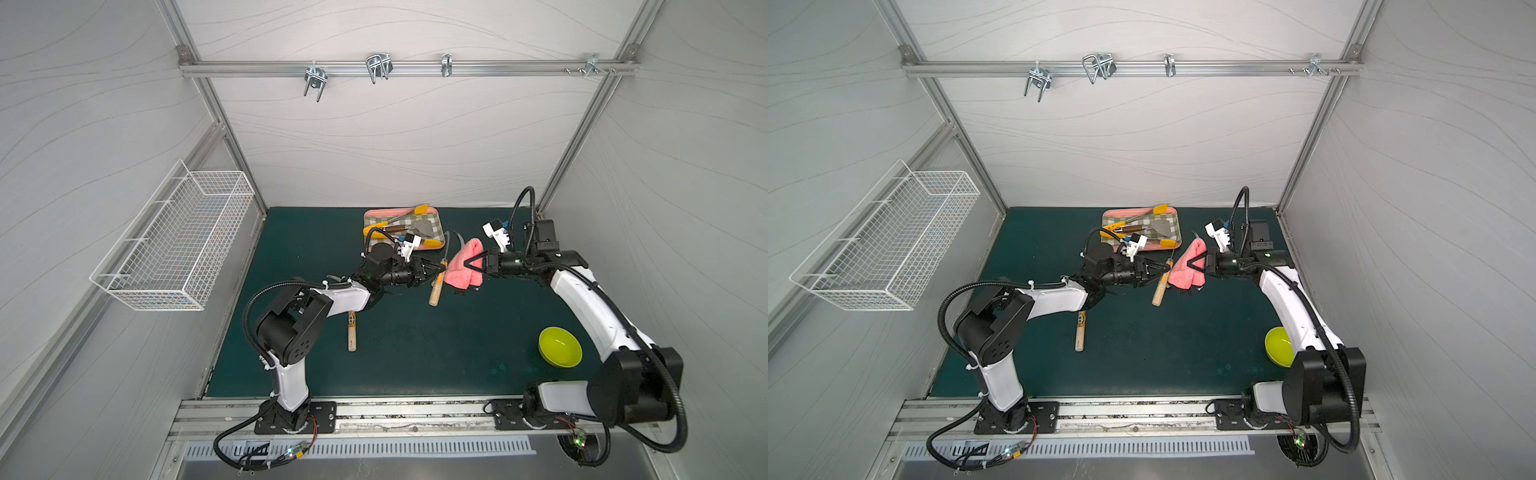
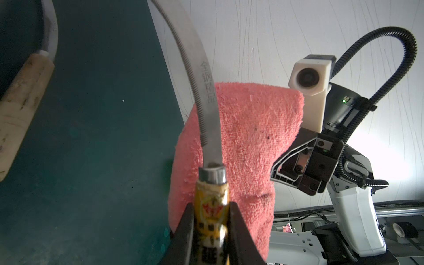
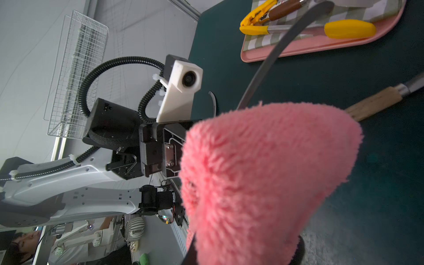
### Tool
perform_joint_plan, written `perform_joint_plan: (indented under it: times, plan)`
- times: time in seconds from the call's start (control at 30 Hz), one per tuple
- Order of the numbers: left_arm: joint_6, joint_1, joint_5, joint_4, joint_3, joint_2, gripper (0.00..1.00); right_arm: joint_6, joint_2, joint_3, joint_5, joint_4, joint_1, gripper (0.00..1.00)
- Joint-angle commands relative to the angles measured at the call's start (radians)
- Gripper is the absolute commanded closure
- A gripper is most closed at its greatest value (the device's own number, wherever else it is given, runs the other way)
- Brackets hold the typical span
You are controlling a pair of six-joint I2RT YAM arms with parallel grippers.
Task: Wipe small sickles with rags
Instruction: Wipe the small sickle.
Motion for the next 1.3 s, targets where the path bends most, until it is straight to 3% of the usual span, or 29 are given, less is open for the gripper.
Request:
perform_joint_plan:
  times: [0.0,0.37,0.83,0.93,1.17,1.27]
  plan:
    - [-0.037,0.003,0.010,0.110,0.006,-0.031,1.00,-0.028,0.035,0.055,-0.051,0.025,0.053,0.90]
    - [-0.056,0.002,0.015,0.135,0.033,-0.022,1.00,-0.031,0.083,0.016,-0.057,0.078,0.199,0.90]
    - [-0.030,0.022,0.028,0.076,0.144,-0.013,1.00,0.054,-0.125,-0.257,-0.033,0.133,0.327,0.90]
    - [-0.023,0.032,0.037,0.061,0.147,-0.016,1.00,0.054,-0.162,-0.285,-0.009,0.096,0.295,0.90]
    - [-0.013,0.034,0.042,0.060,0.080,-0.051,1.00,0.127,-0.176,-0.256,-0.015,0.083,-0.010,0.90]
    - [-0.038,0.033,0.034,0.098,0.032,-0.066,1.00,0.119,-0.119,-0.180,-0.016,0.094,-0.029,0.90]
